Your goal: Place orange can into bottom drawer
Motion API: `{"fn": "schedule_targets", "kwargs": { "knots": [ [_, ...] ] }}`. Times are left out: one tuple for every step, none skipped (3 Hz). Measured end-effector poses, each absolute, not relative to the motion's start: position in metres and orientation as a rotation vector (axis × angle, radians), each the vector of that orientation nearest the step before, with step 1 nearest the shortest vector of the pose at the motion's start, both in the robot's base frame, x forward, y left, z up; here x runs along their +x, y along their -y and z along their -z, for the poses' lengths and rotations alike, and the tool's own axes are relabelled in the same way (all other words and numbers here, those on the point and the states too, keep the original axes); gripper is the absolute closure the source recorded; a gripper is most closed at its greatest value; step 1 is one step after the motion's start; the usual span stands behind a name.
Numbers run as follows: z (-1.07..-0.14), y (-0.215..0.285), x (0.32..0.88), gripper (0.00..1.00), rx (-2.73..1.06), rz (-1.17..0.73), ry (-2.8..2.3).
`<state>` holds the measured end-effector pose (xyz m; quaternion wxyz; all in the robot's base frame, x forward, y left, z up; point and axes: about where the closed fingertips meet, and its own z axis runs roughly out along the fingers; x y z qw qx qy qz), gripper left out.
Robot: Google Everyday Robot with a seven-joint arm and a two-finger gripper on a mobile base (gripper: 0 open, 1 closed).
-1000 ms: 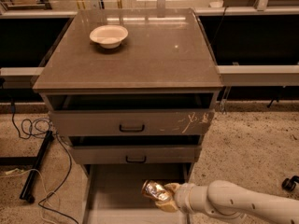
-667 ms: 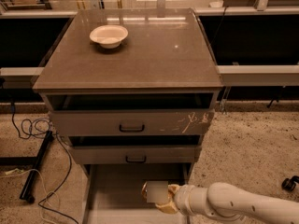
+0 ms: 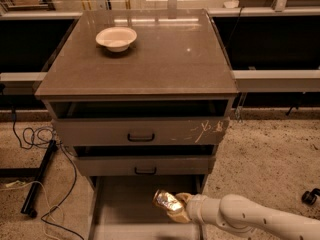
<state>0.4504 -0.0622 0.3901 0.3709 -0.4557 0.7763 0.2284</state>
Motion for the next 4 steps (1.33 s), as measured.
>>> {"fn": "schedule_targets", "kwargs": {
  "knots": [
    [-0.366,0.066,0.469,1.0,-1.165,-0.565,-1.952],
    [-0.317,0.071,0.473,1.0,-1.122,-0.589,-1.964],
    [-0.317,0.071,0.473,1.0,-1.122,-0.59,-1.964],
    [-0.312,0.062,0.484,1.0,-1.142,-0.593,-1.953]
  ]
}}
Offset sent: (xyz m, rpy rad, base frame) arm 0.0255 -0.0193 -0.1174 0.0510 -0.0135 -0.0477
